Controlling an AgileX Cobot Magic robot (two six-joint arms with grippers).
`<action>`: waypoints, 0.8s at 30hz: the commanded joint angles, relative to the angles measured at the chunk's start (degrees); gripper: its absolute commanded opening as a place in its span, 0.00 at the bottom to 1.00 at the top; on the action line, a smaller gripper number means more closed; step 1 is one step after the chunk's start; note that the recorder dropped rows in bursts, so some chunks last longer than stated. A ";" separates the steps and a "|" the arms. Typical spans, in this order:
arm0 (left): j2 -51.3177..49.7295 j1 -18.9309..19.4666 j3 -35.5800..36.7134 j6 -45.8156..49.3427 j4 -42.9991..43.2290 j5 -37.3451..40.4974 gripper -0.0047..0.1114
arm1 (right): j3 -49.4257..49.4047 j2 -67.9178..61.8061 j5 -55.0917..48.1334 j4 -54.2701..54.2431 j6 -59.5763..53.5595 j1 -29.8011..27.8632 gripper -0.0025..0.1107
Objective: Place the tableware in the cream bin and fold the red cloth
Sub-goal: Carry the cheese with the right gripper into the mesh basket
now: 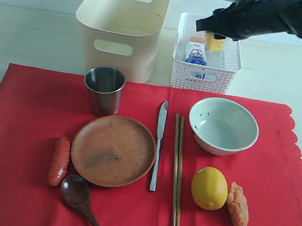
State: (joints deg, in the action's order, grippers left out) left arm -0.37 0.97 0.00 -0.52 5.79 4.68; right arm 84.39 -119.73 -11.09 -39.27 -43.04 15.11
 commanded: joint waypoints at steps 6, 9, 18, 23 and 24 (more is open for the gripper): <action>0.37 0.06 0.00 -0.19 0.09 0.09 0.04 | -0.19 -4.10 8.67 -1.26 4.60 0.16 0.17; 0.37 0.06 0.00 -0.19 0.09 0.09 0.04 | -0.19 -4.36 9.50 -1.26 5.40 0.16 0.28; 0.37 0.06 0.00 -0.19 0.09 0.09 0.04 | -0.05 -4.36 9.22 -1.26 10.58 0.16 0.70; 0.37 0.06 0.00 -0.19 0.09 0.09 0.04 | -0.05 -1.56 2.64 -0.59 7.69 0.03 0.78; 0.37 0.06 0.00 -0.19 0.09 0.09 0.04 | -0.05 -0.26 1.17 -0.59 7.55 0.03 0.77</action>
State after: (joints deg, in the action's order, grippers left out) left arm -0.37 0.97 0.00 -0.52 5.79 4.68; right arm 84.25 -123.14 -6.28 -40.47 -34.03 15.11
